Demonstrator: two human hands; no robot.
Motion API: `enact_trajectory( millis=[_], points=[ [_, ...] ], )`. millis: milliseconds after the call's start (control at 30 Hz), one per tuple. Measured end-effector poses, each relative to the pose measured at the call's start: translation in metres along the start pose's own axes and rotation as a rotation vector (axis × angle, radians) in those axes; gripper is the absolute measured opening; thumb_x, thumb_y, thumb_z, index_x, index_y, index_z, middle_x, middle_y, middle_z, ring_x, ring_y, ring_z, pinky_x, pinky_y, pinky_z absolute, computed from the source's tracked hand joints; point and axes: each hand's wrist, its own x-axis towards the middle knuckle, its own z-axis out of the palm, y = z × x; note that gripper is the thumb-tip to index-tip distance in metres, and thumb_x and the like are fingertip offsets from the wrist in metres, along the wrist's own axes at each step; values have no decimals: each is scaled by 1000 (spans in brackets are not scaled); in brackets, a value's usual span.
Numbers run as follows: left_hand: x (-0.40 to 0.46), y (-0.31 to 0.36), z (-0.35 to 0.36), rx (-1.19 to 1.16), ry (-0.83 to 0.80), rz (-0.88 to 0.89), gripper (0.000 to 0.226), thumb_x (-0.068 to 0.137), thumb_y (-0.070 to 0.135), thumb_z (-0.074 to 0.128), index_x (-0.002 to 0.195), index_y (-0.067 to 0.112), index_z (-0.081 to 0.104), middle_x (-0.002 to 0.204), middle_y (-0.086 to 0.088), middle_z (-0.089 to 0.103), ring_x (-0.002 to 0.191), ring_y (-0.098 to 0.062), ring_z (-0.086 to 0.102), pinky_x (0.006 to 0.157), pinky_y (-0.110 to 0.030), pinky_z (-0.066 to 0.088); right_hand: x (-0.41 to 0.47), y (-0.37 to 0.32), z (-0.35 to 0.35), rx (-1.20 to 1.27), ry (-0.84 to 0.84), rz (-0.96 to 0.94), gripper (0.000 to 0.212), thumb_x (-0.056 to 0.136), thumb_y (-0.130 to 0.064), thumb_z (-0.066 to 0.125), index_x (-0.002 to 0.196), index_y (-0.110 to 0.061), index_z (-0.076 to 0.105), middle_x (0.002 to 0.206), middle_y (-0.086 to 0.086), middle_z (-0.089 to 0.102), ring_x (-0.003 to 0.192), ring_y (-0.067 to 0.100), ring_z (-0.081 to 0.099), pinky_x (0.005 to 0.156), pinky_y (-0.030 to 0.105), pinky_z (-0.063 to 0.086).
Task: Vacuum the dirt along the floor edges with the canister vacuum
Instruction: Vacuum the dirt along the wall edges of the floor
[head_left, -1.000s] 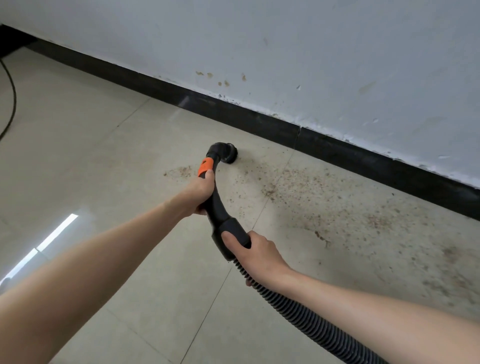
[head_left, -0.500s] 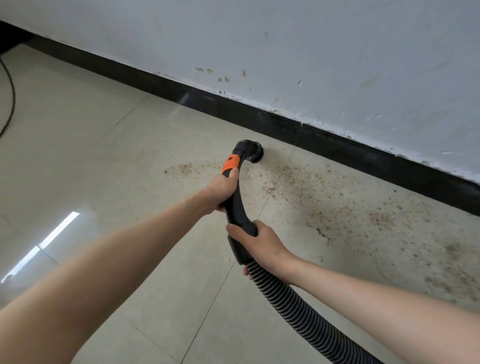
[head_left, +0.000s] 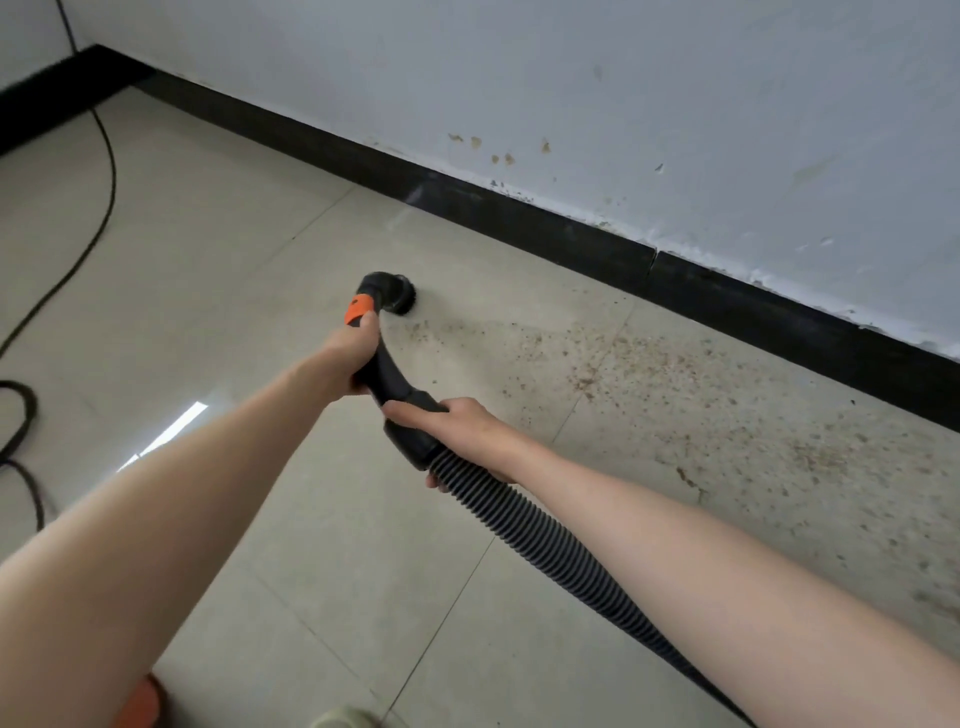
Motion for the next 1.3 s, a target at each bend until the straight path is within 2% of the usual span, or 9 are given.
enact_trajectory(
  millis=[133,333,433,600,700,833,967,1133,1300],
  points=[
    [2,-18,-26,15,154,-50,58,98,50,28,133,6,41,104,-9,48,101,-29,55,76,-37,45,3,-4,25,-168,-37,-77,51,79,-57,68,94,-10,55,76,11,65,59,25,65,62,38,57],
    [-14,-36,-29,140,192,-45,57,100,46,25,128,1,45,97,-11,51,84,-27,52,65,-34,43,-15,7,44,-202,3,-63,41,82,-54,64,83,-14,52,73,10,63,55,26,63,57,32,55],
    [-22,-41,-18,205,157,-48,53,100,41,27,127,-1,47,91,-10,50,89,-29,55,52,-31,41,-30,16,42,-174,12,-55,37,84,-51,64,81,-16,51,72,6,61,55,25,62,56,32,54],
    [-35,-42,8,264,64,-15,49,100,40,26,121,1,48,96,-11,50,84,-25,52,50,-30,42,-56,30,26,-96,56,-33,32,87,-47,65,80,-19,50,69,2,59,52,24,59,44,23,47],
    [-42,-41,22,280,27,-4,44,100,41,28,110,4,48,93,-10,52,80,-25,54,50,-30,42,-68,35,19,-95,100,-15,33,86,-49,65,81,-19,51,68,1,59,52,23,59,46,24,48],
    [-49,-35,38,278,-79,18,39,100,40,27,107,7,45,79,-4,49,67,-16,50,51,-29,43,-80,39,14,-76,172,-14,34,85,-50,64,81,-18,52,66,-1,60,50,21,58,50,25,50],
    [-55,-30,52,350,-188,54,40,100,41,26,104,6,45,80,-5,51,67,-16,52,52,-27,45,-91,45,14,-54,254,5,37,84,-50,64,83,-15,52,64,-2,60,48,20,58,50,25,51],
    [-52,-27,67,350,-260,82,44,100,45,28,105,6,47,82,-5,53,69,-17,54,56,-27,48,-93,50,12,-47,342,22,40,82,-53,63,89,-15,52,67,-2,60,49,19,59,56,32,56],
    [-47,-42,69,297,-249,42,49,98,48,28,112,5,48,88,-7,56,72,-19,56,54,-28,47,-87,64,13,-122,315,33,40,80,-52,62,93,-16,51,65,-4,63,47,16,56,60,38,59]
  ],
)
